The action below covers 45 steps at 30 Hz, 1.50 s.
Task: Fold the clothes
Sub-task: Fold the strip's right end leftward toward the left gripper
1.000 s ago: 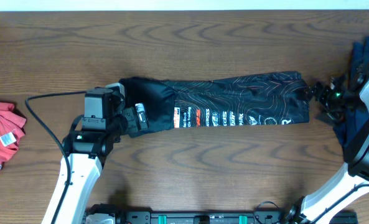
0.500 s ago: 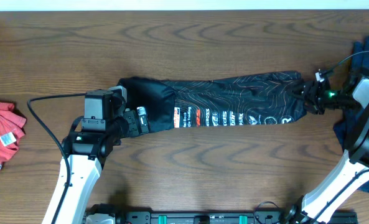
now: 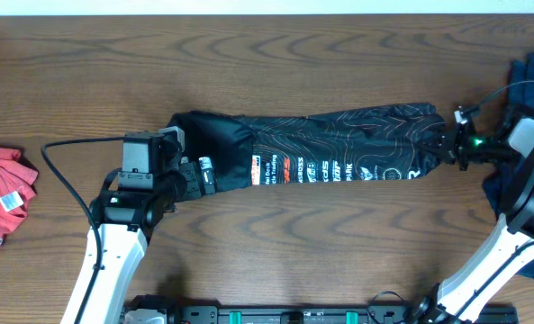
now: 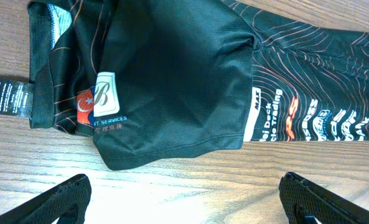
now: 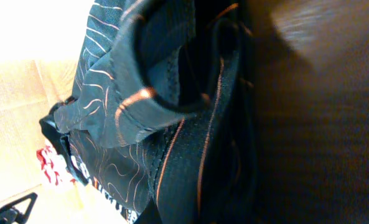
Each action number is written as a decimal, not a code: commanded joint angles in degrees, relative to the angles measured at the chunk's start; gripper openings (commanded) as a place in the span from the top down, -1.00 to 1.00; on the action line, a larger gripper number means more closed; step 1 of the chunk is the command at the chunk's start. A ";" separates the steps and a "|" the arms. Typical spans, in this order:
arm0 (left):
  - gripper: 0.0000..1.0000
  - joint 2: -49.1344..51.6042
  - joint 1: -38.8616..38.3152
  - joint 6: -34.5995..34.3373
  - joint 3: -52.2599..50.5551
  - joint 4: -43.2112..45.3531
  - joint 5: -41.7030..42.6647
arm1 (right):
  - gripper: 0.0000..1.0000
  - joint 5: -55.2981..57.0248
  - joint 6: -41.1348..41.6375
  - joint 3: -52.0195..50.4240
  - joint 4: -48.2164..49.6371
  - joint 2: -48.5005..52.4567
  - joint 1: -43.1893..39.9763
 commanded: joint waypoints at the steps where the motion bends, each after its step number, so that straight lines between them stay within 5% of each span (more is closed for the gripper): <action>1: -0.96 -0.42 0.00 0.63 0.57 -0.15 0.44 | 0.97 10.56 -0.72 -0.15 0.13 2.93 -3.52; 16: -0.96 -0.42 0.00 0.63 0.57 -0.02 0.44 | 0.97 9.70 -1.42 10.12 -7.61 2.84 -10.73; 25: -0.96 0.61 0.00 0.63 0.57 -0.07 0.44 | 0.97 7.39 -9.18 15.04 -14.93 1.46 -3.56; 45: -0.96 1.42 -0.04 0.63 0.57 -1.11 0.48 | 0.97 19.96 -10.19 23.04 -26.82 -9.07 10.56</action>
